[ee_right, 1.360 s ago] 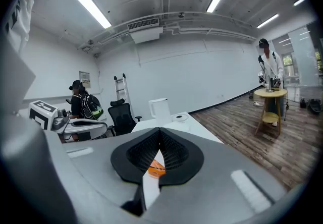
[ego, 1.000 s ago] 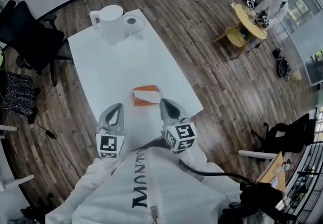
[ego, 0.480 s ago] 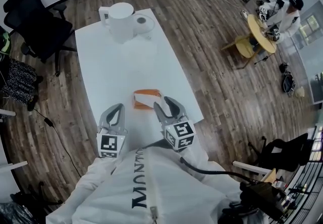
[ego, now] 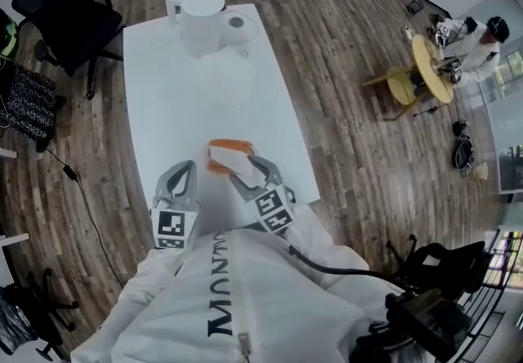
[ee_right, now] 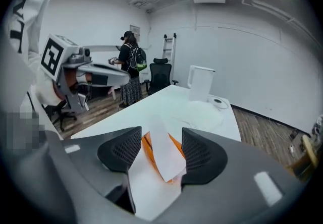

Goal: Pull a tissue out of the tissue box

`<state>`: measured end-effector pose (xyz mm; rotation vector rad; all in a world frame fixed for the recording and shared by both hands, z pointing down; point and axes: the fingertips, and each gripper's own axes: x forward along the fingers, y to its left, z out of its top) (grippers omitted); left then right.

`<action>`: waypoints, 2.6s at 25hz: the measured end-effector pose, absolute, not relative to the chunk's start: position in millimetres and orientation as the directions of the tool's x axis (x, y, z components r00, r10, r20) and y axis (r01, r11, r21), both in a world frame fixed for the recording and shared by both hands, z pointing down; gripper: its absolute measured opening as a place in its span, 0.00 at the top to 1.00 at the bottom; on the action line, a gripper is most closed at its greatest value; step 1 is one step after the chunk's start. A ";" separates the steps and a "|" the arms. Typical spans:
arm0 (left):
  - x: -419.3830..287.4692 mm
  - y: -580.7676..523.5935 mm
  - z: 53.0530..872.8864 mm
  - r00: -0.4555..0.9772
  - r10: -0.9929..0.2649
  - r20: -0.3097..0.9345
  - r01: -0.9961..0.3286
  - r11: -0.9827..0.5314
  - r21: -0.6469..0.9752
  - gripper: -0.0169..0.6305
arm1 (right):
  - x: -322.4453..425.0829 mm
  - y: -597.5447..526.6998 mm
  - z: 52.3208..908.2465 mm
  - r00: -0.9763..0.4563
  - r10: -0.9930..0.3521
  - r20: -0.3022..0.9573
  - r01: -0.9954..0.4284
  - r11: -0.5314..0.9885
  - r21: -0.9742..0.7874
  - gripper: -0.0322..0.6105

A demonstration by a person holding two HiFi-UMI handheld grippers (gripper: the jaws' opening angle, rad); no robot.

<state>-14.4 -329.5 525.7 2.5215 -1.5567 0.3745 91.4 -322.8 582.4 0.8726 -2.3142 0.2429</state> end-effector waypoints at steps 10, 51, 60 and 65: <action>-14.5 -323.9 532.5 0.353 -0.887 0.298 -0.932 -0.362 0.023 0.98 | 73.8 -321.8 627.5 -0.548 -0.408 0.731 -0.441 0.883 0.162 0.57; 58.1 -338.1 654.8 0.461 -0.732 0.502 -0.881 -0.444 0.162 0.98 | 79.1 -342.3 634.7 -0.597 -0.370 0.712 -0.514 0.857 0.015 0.94; 60.0 -337.7 663.9 0.455 -0.726 0.516 -0.884 -0.436 0.166 0.98 | 79.4 -332.4 614.2 -0.690 -0.312 0.653 -0.557 0.805 -0.204 0.94; 59.2 -336.6 669.4 0.453 -0.722 0.523 -0.886 -0.431 0.174 0.98 | 79.4 -329.6 602.5 -0.717 -0.312 0.623 -0.557 0.793 -0.245 0.94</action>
